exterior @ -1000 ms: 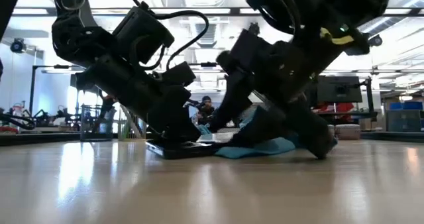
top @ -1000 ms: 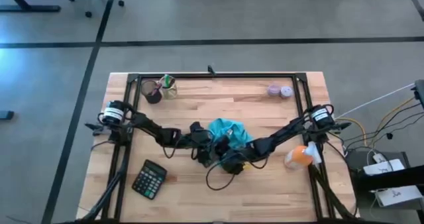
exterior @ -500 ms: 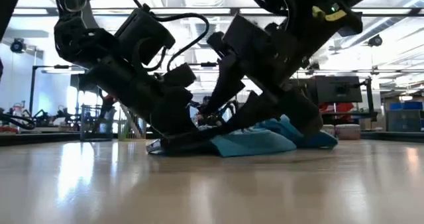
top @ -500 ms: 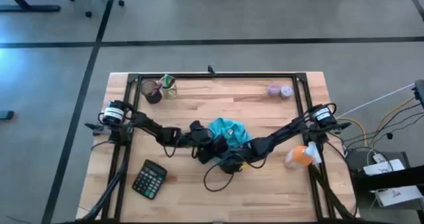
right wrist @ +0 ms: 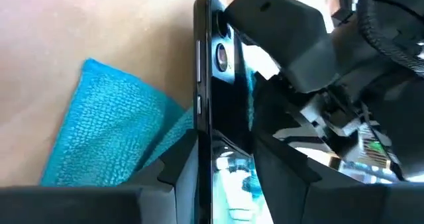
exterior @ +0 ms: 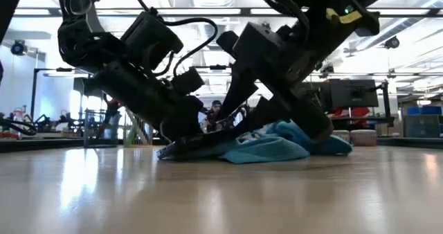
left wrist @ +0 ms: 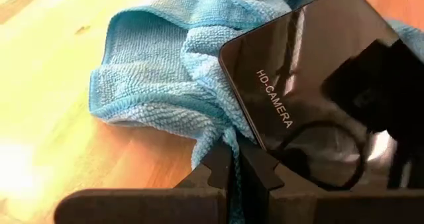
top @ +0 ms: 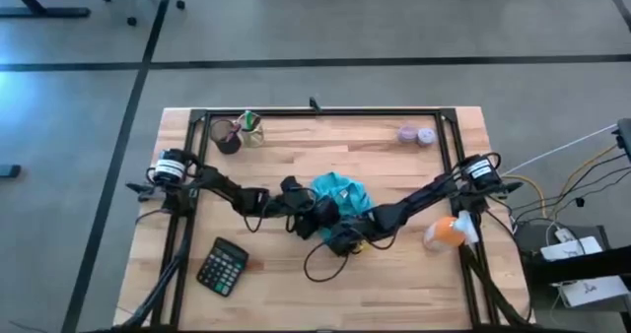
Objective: Apply microfiber cloth
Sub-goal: Move the cellphone on the middle right on the table
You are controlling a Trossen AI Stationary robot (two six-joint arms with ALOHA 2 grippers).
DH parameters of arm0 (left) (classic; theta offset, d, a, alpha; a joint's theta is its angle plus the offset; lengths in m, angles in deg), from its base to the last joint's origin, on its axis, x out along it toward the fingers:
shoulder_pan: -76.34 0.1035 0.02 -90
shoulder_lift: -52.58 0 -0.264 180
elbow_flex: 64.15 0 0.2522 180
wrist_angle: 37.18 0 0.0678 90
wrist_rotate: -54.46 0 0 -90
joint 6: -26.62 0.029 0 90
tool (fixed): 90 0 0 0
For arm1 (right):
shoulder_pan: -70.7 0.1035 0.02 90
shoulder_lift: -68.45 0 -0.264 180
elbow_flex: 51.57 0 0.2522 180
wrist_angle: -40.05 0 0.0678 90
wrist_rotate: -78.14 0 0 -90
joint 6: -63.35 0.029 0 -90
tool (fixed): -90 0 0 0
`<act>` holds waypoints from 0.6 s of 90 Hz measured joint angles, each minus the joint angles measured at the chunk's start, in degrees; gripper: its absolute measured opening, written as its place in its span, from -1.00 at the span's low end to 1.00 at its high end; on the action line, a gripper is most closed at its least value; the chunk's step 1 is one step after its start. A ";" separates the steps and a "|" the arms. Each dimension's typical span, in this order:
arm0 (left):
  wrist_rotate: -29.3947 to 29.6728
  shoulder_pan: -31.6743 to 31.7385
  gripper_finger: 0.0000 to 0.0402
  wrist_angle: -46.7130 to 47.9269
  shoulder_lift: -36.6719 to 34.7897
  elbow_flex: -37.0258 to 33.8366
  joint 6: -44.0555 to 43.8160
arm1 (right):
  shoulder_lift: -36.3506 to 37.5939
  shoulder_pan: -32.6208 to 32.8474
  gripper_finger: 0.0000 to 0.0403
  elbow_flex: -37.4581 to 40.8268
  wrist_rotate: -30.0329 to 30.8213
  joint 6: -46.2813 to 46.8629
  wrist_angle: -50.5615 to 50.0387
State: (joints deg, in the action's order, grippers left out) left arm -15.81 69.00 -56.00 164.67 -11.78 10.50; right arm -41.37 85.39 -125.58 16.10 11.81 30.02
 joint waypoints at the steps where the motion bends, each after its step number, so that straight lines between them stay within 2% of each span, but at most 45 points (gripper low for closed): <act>1: 0.00 0.00 -1.00 -0.03 0.00 0.00 0.00 | -0.10 -0.05 -0.41 0.01 0.03 0.01 0.02; 19: 0.26 0.09 -1.00 -0.62 -0.41 -0.07 -0.89 | -0.07 1.05 -0.53 -0.39 5.94 -4.23 -0.54; 33: -2.12 0.11 -1.00 -0.82 -0.52 -0.04 -0.61 | 0.92 2.26 -0.57 -1.30 5.93 -7.55 -0.94; 54: -4.49 0.11 -1.00 -0.79 -1.58 0.29 -1.07 | 1.16 -0.18 -0.46 -1.51 4.32 -8.49 -0.53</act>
State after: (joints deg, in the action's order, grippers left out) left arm -20.30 69.11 -56.79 163.09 -11.49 9.44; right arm -40.21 85.21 -127.09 20.42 3.32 29.48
